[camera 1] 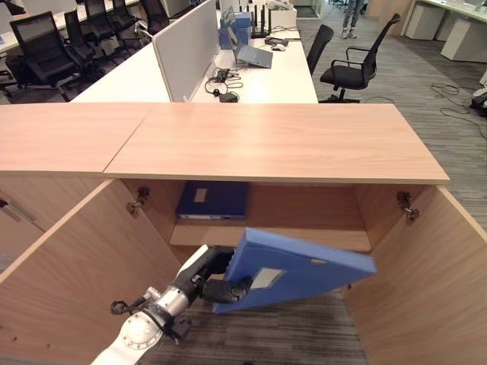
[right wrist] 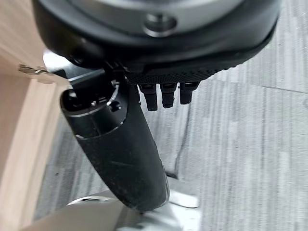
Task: Put the empty folder in the office cabinet
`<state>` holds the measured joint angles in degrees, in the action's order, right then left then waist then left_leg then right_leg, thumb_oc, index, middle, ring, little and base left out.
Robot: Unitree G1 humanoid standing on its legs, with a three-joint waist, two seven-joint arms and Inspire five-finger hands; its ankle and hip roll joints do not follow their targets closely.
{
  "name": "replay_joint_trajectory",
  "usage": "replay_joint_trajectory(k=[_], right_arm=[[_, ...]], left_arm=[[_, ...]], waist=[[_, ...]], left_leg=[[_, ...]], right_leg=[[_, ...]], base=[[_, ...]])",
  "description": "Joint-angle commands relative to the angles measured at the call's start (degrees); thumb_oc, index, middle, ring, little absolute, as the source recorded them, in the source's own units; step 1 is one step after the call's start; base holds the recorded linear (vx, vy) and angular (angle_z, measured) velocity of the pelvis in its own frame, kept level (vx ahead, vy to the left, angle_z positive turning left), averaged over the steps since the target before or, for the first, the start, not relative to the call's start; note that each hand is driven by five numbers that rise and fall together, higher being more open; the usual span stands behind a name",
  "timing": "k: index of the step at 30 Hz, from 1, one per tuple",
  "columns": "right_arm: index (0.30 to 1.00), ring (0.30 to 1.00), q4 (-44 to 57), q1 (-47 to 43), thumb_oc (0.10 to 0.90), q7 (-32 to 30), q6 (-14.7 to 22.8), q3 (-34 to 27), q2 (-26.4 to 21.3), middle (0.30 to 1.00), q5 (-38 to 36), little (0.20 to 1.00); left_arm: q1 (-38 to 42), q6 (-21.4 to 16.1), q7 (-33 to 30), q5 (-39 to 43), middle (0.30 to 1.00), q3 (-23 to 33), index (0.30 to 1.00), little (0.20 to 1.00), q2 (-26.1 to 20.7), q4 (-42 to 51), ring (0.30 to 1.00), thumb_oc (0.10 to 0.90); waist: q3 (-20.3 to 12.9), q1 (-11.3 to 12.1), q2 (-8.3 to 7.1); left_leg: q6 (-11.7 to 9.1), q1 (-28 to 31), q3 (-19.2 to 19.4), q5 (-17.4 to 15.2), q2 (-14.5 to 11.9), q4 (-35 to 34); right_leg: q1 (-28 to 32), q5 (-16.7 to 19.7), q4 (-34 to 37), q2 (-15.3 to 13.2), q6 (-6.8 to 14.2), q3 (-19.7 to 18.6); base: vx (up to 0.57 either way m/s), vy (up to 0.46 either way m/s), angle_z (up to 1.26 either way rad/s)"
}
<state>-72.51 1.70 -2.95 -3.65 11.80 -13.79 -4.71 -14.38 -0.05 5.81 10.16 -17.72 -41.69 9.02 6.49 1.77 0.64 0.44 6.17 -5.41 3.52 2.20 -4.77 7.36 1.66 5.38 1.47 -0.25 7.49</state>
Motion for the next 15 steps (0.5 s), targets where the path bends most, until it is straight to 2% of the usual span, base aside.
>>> replay_joint_trajectory(k=[1, 2, 3, 4, 5, 6, 7, 8, 9, 15], right_arm=[[0.900, 0.900, 5.6, -4.6, 0.800, 0.2, 2.0, 4.1, -1.3, 0.900, -2.2, 0.900], [0.900, 0.900, 12.2, -5.4, 0.800, -0.5, 2.6, 4.7, -2.9, 0.900, -2.2, 0.900], [0.900, 0.900, 11.2, -13.3, 0.800, -3.7, 2.7, 8.0, -0.4, 0.900, -3.7, 0.900], [0.900, 0.900, 10.9, -13.7, 0.800, -3.8, 2.8, 7.9, -0.3, 0.900, -3.7, 0.900], [0.900, 0.900, 23.0, -9.6, 0.800, -3.3, 3.6, 7.7, -3.5, 0.900, -1.3, 0.900], [0.900, 0.900, 23.7, -9.1, 0.800, -3.3, 3.2, 7.7, -3.8, 0.900, -1.3, 0.900], [0.900, 0.900, 37.1, -5.2, 0.800, -3.1, 3.9, 6.3, -7.9, 0.900, 2.3, 0.900], [0.900, 0.900, 37.7, -4.7, 0.800, -3.0, 3.6, 6.3, -8.0, 0.900, 2.4, 0.900], [0.900, 0.900, 44.0, -2.1, 0.800, -2.6, 4.3, 6.0, -10.4, 0.900, 5.0, 0.900], [0.900, 0.900, 52.2, -1.1, 0.800, 0.0, 4.9, 7.2, -13.7, 0.900, 9.9, 0.900]], left_arm=[[4.6, -5.1, 0.1, -9.5, 0.300, 3.3, 0.300, 0.300, -0.2, 2.7, 0.300, 0.400], [4.6, -5.1, -0.4, -13.3, 0.300, 3.1, 0.300, 0.300, -0.1, 0.4, 0.300, 0.400], [6.1, -5.6, -0.8, -14.9, 0.300, 0.1, 0.300, 0.300, 0.8, -1.4, 0.300, 0.400], [6.5, -5.7, -0.9, -15.0, 0.300, 0.1, 0.300, 0.300, 0.8, -1.7, 0.300, 0.400], [5.5, -4.7, -3.3, -17.1, 0.300, 2.4, 0.300, 0.300, 1.8, -3.3, 0.300, 0.400], [5.3, -4.7, -3.3, -17.1, 0.300, 2.4, 0.300, 0.300, 1.9, -3.3, 0.300, 0.400], [2.6, -5.7, -4.2, -19.5, 0.300, 5.3, 0.300, 0.300, 2.0, -3.3, 0.300, 0.400], [2.4, -5.7, -4.2, -19.6, 0.300, 5.3, 0.300, 0.300, 2.0, -3.3, 0.300, 0.400], [1.6, -6.0, -5.0, -20.9, 0.300, 5.9, 0.300, 0.300, 2.7, -4.0, 0.300, 0.400], [1.7, -6.1, -6.2, -22.7, 0.300, 7.2, 0.300, 0.300, 3.6, -4.8, 0.300, 0.400]], waist=[[-1.7, 0.4, -2.73], [-1.8, 0.4, -2.72], [-2.1, 1.1, -2.37], [-1.9, 1.1, -2.43], [-1.5, 0.9, -2.36], [-1.6, 0.9, -2.25], [-1.2, 0.5, -2.16], [-1.3, 0.5, -2.08], [-1.4, 0.3, -2.05], [-1.4, 0.3, -2.15]], left_leg=[[-1.0, -0.5, 0.1, -6.1, 0.3, -0.2], [-1.0, -0.5, 0.2, -6.1, 0.3, -0.2], [-1.0, -0.2, 0.1, -6.5, 0.2, -0.2], [-1.0, -0.4, 0.1, -6.3, 0.3, -0.2], [-0.9, -0.5, 0.2, -6.1, 0.4, -0.2], [-0.9, -0.5, 0.2, -6.1, 0.4, -0.2], [-0.9, -0.4, 0.3, -6.3, 0.3, -0.2], [-0.9, -0.4, 0.4, -6.3, 0.3, -0.2], [-0.8, -0.2, 0.5, -6.5, 0.3, -0.2], [-0.7, -0.2, 0.2, -6.5, 0.4, -0.2]], right_leg=[[1.3, -1.1, -0.4, -3.6, 6.4, 2.9], [1.1, -1.1, -0.4, -3.6, 6.4, 2.9], [1.5, -1.4, -0.4, -3.6, 6.3, 2.8], [1.3, -1.2, -0.4, -3.7, 6.3, 2.8], [1.1, -1.2, -0.4, -3.7, 6.3, 2.8], [1.1, -1.2, -0.4, -3.7, 6.3, 2.8], [1.0, -1.3, -0.4, -3.8, 6.4, 2.8], [1.0, -1.3, -0.4, -3.8, 6.4, 2.8], [1.1, -1.5, -0.4, -3.8, 6.4, 2.9], [1.3, -1.7, -0.4, -4.0, 6.4, 3.1]], base=[[0.00, 0.000, 0.00], [0.05, 0.008, 0.00], [0.00, 0.000, 0.00], [0.00, 0.024, -0.06], [-0.03, 0.019, -0.06], [-0.02, 0.024, -0.04], [0.00, 0.000, 0.00], [0.00, 0.000, 0.00], [0.00, 0.000, 0.00], [0.00, 0.000, 0.00]])
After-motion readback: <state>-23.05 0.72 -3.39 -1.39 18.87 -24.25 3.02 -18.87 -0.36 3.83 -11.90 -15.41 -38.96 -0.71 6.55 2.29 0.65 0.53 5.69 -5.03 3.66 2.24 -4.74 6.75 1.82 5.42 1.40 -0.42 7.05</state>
